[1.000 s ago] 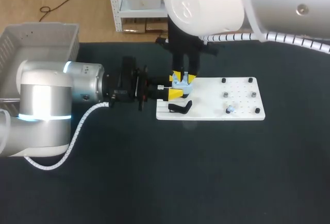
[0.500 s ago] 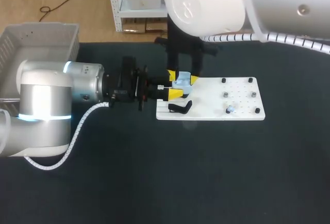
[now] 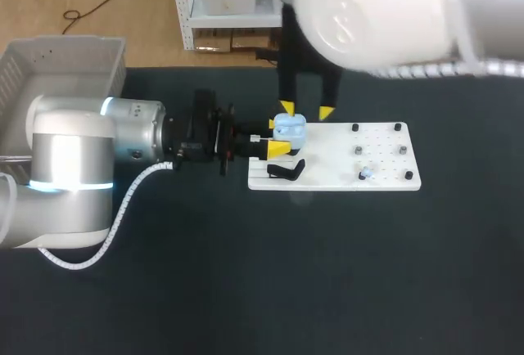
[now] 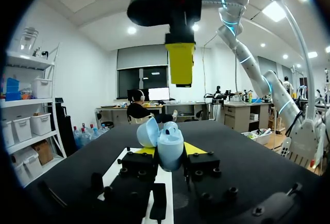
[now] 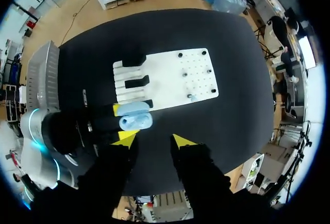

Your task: Pick up each earbud case from the left stands, insert the matching earbuds, close the lid, and place the case in the box.

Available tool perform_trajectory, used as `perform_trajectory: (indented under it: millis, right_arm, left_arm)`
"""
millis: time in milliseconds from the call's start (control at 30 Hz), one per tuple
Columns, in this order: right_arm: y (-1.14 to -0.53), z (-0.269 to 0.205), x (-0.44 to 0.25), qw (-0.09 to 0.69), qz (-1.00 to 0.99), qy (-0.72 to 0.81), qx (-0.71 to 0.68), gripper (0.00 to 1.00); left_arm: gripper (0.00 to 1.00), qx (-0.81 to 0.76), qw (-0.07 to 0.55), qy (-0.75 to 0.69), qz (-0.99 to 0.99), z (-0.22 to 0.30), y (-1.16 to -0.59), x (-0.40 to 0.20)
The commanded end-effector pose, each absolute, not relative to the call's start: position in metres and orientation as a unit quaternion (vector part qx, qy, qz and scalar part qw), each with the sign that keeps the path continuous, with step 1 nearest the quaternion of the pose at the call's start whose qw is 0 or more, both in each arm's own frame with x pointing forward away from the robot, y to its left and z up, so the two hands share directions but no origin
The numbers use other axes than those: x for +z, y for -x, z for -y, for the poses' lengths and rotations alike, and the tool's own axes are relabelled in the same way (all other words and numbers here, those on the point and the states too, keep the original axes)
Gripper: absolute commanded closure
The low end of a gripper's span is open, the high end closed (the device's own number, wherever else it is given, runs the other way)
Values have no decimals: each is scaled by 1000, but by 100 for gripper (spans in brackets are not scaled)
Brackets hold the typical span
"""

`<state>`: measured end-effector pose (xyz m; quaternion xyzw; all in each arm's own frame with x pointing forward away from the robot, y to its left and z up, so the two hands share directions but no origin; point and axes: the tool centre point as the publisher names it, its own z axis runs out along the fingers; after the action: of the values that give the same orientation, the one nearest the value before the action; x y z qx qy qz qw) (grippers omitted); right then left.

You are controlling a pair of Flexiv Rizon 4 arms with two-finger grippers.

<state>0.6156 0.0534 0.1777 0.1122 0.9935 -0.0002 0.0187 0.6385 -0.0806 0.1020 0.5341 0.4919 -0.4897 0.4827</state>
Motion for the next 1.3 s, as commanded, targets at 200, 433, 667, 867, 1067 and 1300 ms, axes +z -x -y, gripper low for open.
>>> perform_trajectory:
  millis: [200, 433, 667, 867, 1067, 1300]
  right_arm:
    - [-586, 9, 166, 110, -986, -96, 86, 58]
    - [-584, 32, 148, 81, -985, -92, 124, 58]
    - [-585, 40, 120, 50, -988, -86, 122, 58]
    - [-588, 47, 96, 34, -990, -78, 110, 58]
    - [-597, 51, 78, 20, -993, -80, 87, 58]
    - [-608, 52, 58, 9, -994, -85, 75, 56]
  left_arm:
    - [100, -490, 483, -534, -492, 80, -638, 102]
    - [100, -490, 483, -534, -492, 80, -638, 102]
    - [100, -490, 483, -534, -492, 80, -638, 102]
    - [100, -490, 483, -534, -492, 80, -638, 102]
    - [100, -490, 483, -534, -492, 80, -638, 102]
    - [100, -490, 483, -534, -492, 80, -638, 102]
